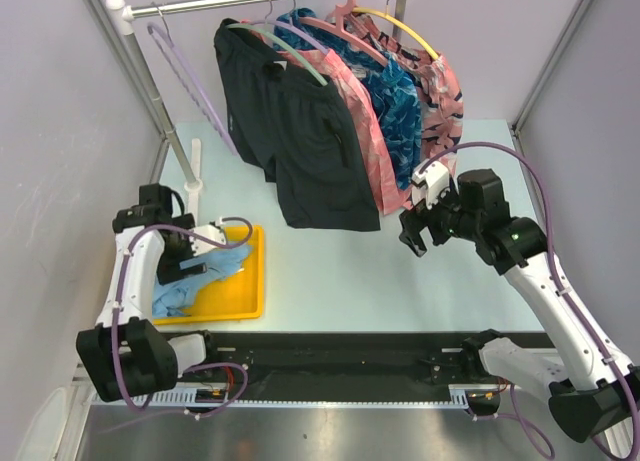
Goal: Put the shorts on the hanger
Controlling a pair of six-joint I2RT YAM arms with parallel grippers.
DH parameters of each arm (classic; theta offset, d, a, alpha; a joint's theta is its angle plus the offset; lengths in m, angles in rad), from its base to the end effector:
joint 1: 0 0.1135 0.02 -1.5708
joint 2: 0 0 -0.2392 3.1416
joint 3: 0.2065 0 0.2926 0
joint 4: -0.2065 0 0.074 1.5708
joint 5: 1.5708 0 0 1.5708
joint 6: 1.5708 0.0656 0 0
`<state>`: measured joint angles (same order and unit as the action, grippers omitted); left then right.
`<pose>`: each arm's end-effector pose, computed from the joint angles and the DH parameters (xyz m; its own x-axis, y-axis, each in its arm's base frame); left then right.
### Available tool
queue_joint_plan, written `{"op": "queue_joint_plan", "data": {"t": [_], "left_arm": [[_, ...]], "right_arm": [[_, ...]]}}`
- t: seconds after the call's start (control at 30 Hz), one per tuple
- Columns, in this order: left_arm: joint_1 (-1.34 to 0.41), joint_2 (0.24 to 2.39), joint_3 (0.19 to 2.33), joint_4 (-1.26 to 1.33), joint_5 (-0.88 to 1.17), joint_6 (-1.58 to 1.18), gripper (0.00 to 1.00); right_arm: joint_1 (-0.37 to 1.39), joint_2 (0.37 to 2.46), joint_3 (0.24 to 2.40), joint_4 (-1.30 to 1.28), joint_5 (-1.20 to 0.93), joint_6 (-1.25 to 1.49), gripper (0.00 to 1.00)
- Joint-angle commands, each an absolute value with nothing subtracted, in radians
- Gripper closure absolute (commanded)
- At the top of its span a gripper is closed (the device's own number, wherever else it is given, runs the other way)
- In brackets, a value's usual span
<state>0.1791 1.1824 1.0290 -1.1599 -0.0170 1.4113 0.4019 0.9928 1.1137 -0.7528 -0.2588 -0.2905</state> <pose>0.2528 0.0469 0.2154 -0.3312 0.9433 -0.0242 0.9105 0.3262 0.2540 0.2486 0.1239 0.3268 -0.3581 -0.4531 -0.8164 -0.7001 0.7088 -0.0863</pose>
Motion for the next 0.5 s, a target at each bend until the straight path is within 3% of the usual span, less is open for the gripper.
{"op": "queue_joint_plan", "data": {"t": [0.0, 0.2, 0.27, 0.3, 0.37, 0.4, 0.47], "left_arm": [[0.224, 1.192, 0.945, -1.132, -0.072, 1.554, 0.0], [0.224, 1.203, 0.809, -0.985, -0.109, 1.562, 0.01], [0.219, 1.213, 0.798, -1.003, -0.107, 1.56, 0.1], [0.215, 1.215, 0.798, -1.015, -0.103, 1.556, 0.23], [0.19, 1.201, 0.793, -1.038, -0.083, 1.54, 0.4], [0.178, 1.194, 0.787, -1.037, -0.077, 1.533, 0.57], [0.131, 1.157, 0.776, -1.045, -0.061, 1.514, 0.79]], "right_arm": [[0.414, 0.985, 1.131, -0.775, -0.229, -0.314, 0.0], [0.426, 0.977, 1.135, -0.79, -0.21, -0.319, 0.0], [0.429, 0.979, 1.141, -0.802, -0.206, -0.318, 0.0], [0.431, 0.977, 1.141, -0.807, -0.204, -0.313, 0.0], [0.431, 0.979, 1.143, -0.811, -0.207, -0.305, 0.0], [0.433, 0.979, 1.143, -0.811, -0.21, -0.302, 0.0], [0.433, 0.98, 1.143, -0.805, -0.215, -0.298, 0.0]]}}
